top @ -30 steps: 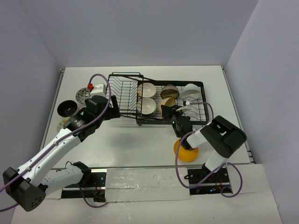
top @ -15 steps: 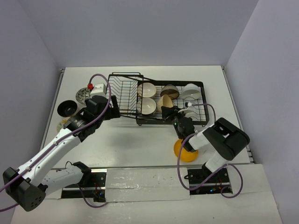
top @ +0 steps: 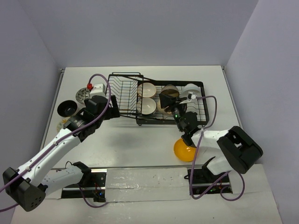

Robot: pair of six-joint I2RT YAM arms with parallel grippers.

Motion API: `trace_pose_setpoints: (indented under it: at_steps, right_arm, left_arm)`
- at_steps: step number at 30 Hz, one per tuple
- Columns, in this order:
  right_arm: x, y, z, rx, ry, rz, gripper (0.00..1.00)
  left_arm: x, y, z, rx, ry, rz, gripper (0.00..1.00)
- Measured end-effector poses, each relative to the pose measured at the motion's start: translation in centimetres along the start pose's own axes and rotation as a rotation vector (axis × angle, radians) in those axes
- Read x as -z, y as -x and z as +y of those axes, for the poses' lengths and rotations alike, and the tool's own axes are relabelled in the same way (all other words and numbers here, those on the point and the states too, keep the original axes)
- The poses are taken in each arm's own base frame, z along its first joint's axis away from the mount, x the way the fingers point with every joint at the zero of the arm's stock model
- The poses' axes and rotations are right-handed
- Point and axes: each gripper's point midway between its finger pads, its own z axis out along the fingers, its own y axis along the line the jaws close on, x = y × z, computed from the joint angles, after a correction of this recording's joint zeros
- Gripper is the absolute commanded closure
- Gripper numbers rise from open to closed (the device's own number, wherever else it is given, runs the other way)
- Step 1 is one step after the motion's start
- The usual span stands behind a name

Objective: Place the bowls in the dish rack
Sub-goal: Pick up the bowl from the dish rack.

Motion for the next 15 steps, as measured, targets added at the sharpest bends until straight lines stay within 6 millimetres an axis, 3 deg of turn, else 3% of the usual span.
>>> trace_pose_setpoints:
  at_steps: [5,10,15]
  right_arm:
    - [-0.6,-1.1,-0.1,0.019,-0.017,0.060,0.51]
    - [-0.7,-2.4,-1.4,0.047,-0.076,0.122,0.52]
    - [-0.8,-2.9,-2.7,0.068,-0.130,0.161,0.52]
  left_arm:
    - [0.2,0.4,0.3,0.005,0.012,-0.018,0.05]
    - [0.1,0.4,0.6,0.002,0.029,-0.022,0.04]
    - [-1.2,-1.1,0.8,-0.032,0.064,0.037,0.05]
